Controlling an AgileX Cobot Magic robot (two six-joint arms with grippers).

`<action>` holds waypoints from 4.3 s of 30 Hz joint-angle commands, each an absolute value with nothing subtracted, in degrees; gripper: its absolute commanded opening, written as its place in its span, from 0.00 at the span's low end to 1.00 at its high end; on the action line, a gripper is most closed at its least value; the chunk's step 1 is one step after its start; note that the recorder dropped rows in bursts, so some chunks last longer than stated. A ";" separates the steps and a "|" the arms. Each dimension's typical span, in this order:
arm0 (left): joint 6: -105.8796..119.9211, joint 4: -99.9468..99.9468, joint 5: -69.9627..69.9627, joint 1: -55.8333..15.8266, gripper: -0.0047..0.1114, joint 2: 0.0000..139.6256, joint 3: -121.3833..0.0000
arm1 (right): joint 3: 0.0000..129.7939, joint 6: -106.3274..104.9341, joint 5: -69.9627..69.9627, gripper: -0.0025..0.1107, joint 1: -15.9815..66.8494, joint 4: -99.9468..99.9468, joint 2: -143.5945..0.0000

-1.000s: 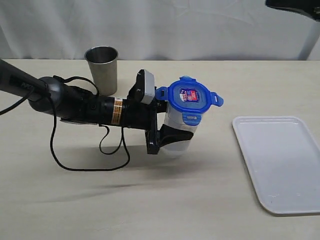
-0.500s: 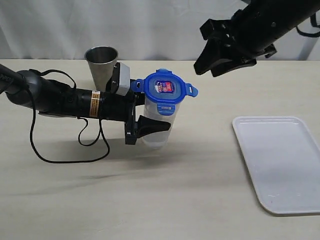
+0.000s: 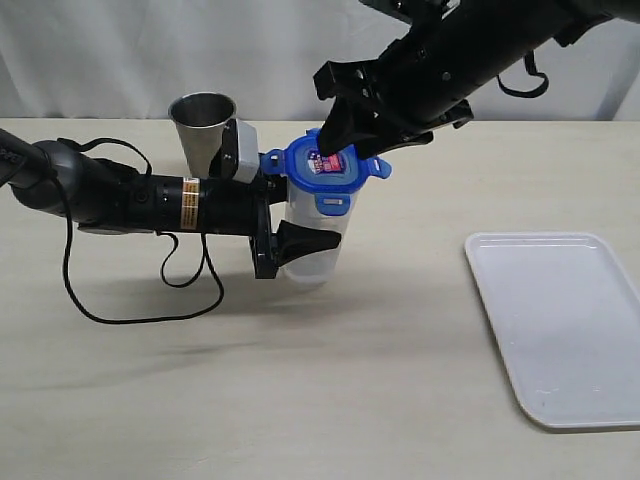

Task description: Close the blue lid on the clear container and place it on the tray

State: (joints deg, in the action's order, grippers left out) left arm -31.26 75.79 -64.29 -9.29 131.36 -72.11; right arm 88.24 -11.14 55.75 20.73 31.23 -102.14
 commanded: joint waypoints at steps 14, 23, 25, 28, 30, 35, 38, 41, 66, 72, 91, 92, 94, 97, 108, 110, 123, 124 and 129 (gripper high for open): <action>-31.55 72.49 -63.50 -9.22 0.04 130.49 -72.12 | 93.16 -2.62 58.38 0.38 20.77 20.11 -103.89; -31.55 72.49 -63.73 -9.22 0.04 130.49 -72.12 | 93.16 -2.22 55.53 0.38 20.77 17.98 -107.21; -31.55 72.49 -63.73 -9.22 0.04 130.49 -72.12 | 93.16 -2.11 54.76 0.40 20.77 17.98 -107.59; -31.55 72.60 -63.71 -9.22 0.04 130.49 -72.12 | 93.16 -2.11 54.77 0.43 20.77 18.86 -108.28; -31.55 72.60 -63.93 -9.22 0.04 130.49 -72.12 | 93.16 -2.11 54.78 0.43 20.77 18.86 -108.84; -31.55 72.60 -64.11 -9.22 0.04 130.49 -72.12 | 93.16 -2.30 55.24 0.43 20.77 20.91 -110.66; -31.55 72.60 -64.11 -9.22 0.04 130.49 -72.12 | 93.16 -5.41 55.38 0.43 20.77 24.77 -111.58; -31.55 72.60 -64.11 -9.22 0.04 130.49 -72.12 | 93.16 -8.59 56.08 0.43 20.77 29.27 -112.36; -33.32 72.81 -63.88 -9.22 0.04 130.49 -72.12 | 93.27 -14.31 61.52 0.43 19.16 29.83 -118.82; -34.57 72.93 -60.57 -9.22 0.04 130.49 -72.12 | 93.27 -14.20 61.75 0.43 15.93 28.41 -115.49; -34.57 73.85 -60.10 -9.22 0.04 130.49 -72.12 | 93.27 -37.06 59.43 0.43 17.10 28.21 -103.43; -34.57 73.85 -60.10 -9.22 0.04 130.49 -72.12 | 93.27 -38.22 59.43 0.43 18.00 28.10 -102.86; -34.57 73.85 -60.10 -9.22 0.04 130.49 -72.12 | 93.27 -39.78 59.43 0.43 19.87 27.31 -102.49; -34.57 73.85 -60.10 -9.22 0.04 130.49 -72.12 | 93.27 -41.29 58.82 0.43 23.11 23.22 -102.77; -34.57 74.20 -61.04 -9.22 0.04 130.49 -72.12 | 93.27 -44.88 57.98 0.43 32.63 1.16 -105.92; -34.57 74.20 -61.44 -9.22 0.04 130.49 -72.12 | 93.27 -44.88 57.41 0.43 33.51 -1.21 -106.78; -34.57 74.20 -66.21 -9.22 0.04 130.49 -72.12 | 93.27 -45.84 57.05 0.38 34.17 -3.42 -112.00; -34.57 74.20 -66.63 -9.22 0.04 130.49 -72.12 | 93.27 -45.84 57.05 0.36 34.17 -3.42 -112.32; -34.57 74.20 -68.69 -9.22 0.04 130.49 -72.12 | 93.27 -48.92 56.70 0.35 35.25 -2.83 -113.87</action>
State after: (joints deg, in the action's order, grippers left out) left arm -34.67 74.27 -60.26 -8.70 131.13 -72.10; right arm 94.44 -47.07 56.54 34.32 -3.70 -110.39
